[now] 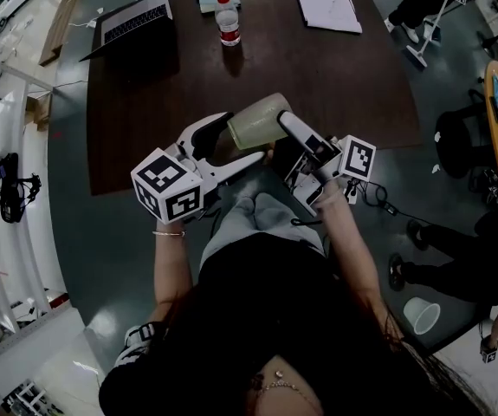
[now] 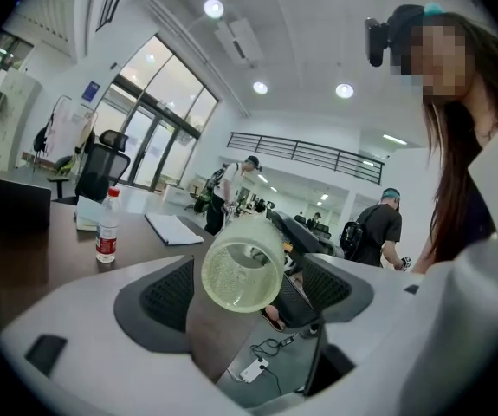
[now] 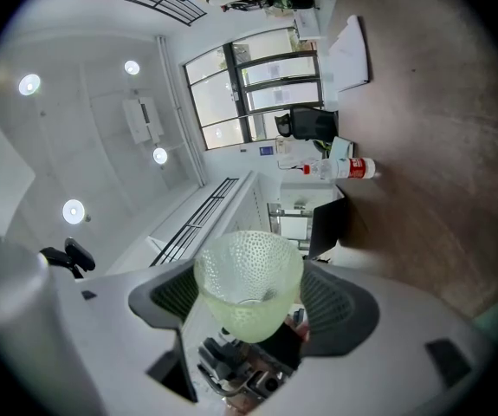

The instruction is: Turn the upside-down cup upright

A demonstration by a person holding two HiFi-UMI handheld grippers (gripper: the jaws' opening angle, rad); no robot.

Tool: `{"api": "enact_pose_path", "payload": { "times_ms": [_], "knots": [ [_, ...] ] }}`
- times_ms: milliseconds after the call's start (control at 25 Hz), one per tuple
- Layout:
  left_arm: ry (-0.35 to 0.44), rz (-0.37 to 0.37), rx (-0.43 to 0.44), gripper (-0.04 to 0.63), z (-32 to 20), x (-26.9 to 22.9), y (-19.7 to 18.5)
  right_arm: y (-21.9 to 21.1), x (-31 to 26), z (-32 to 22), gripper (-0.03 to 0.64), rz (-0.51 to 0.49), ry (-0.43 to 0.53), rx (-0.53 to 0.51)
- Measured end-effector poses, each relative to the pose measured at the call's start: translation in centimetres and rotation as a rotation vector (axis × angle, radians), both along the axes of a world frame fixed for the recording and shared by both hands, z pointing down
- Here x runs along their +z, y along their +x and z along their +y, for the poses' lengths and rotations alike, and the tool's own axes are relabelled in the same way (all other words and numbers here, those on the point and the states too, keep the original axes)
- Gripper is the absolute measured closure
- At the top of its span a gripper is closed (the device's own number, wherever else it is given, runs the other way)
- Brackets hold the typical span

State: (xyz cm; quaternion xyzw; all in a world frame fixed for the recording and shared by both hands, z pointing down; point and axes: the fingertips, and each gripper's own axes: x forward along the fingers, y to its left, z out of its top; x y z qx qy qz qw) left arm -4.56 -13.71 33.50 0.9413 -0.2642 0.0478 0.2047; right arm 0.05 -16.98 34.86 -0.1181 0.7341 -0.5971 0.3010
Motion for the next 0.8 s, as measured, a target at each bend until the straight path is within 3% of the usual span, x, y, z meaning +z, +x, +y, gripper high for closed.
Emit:
{"api": "enact_pose_path", "payload": {
  "times_ms": [360, 440, 800],
  "knots": [
    [0.024, -0.006, -0.014, 0.216, -0.33, 0.19, 0.30, -0.16, 0.43, 0.05, 0.247, -0.002, -0.003, -0.010],
    [0.028, 0.002, -0.035, 0.289, -0.62, 0.18, 0.09, -0.11, 0.55, 0.05, 0.247, -0.007, -0.008, -0.010],
    [0.036, 0.003, -0.021, 0.293, -0.70, 0.20, 0.00, -0.12, 0.49, 0.09, 0.247, -0.019, 0.002, -0.012]
  ]
}}
